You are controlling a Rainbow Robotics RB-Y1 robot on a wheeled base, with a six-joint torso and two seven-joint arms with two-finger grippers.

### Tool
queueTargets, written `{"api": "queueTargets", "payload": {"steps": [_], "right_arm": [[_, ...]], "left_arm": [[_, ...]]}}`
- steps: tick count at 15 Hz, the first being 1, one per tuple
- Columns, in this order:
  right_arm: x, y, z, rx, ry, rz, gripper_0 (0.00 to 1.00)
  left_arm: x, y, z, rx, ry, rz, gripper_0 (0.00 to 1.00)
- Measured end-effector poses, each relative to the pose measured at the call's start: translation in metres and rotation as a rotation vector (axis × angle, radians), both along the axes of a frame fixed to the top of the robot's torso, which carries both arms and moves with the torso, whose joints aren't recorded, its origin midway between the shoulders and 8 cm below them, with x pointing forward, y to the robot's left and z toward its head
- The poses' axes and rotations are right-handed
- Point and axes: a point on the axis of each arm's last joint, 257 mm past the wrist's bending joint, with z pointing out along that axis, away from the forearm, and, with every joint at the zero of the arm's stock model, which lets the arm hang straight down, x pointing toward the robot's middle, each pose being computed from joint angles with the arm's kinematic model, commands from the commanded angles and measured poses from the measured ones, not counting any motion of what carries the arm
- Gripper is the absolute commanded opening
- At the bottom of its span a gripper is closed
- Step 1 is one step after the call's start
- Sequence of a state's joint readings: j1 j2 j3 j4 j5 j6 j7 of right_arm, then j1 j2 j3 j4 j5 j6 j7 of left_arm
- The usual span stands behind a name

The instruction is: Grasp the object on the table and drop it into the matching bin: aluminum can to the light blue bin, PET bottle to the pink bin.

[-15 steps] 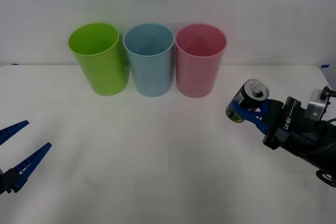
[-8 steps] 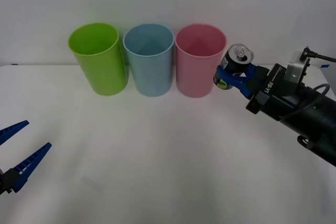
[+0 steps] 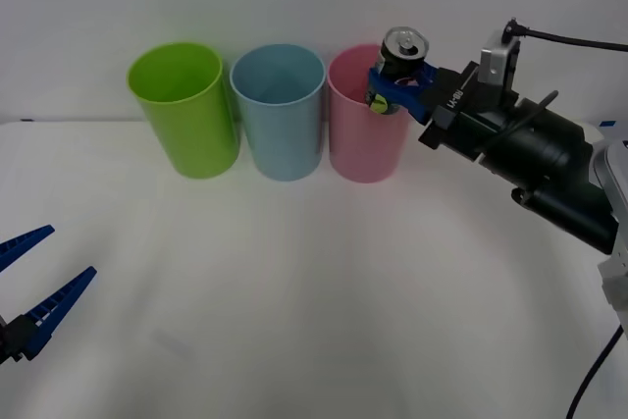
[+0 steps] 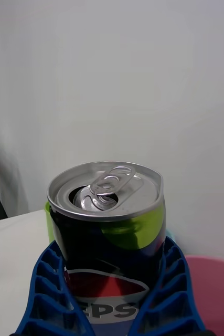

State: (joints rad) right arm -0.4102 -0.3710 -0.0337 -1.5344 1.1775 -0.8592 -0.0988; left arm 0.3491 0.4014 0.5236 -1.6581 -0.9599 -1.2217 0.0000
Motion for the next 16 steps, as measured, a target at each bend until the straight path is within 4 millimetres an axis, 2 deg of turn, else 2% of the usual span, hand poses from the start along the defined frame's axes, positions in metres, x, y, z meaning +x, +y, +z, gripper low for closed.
{"api": "queueTargets", "payload": {"steps": [6,9,12,16], "right_arm": [[0.061,0.032,0.016,0.004,0.042,-0.013,0.0],[0.085,0.048,0.017,0.001,0.071,-0.029,0.0],[0.103,0.068,0.017,0.001,0.102,-0.034,0.0],[0.115,0.093,0.019,0.001,0.128,-0.044,0.0]], "left_arm": [[0.0,0.0,0.0,0.0,0.0,0.0,1.0],[0.0,0.0,0.0,0.0,0.0,0.0,1.0],[0.0,0.0,0.0,0.0,0.0,0.0,1.0],[0.0,0.0,0.0,0.0,0.0,0.0,1.0]]}}
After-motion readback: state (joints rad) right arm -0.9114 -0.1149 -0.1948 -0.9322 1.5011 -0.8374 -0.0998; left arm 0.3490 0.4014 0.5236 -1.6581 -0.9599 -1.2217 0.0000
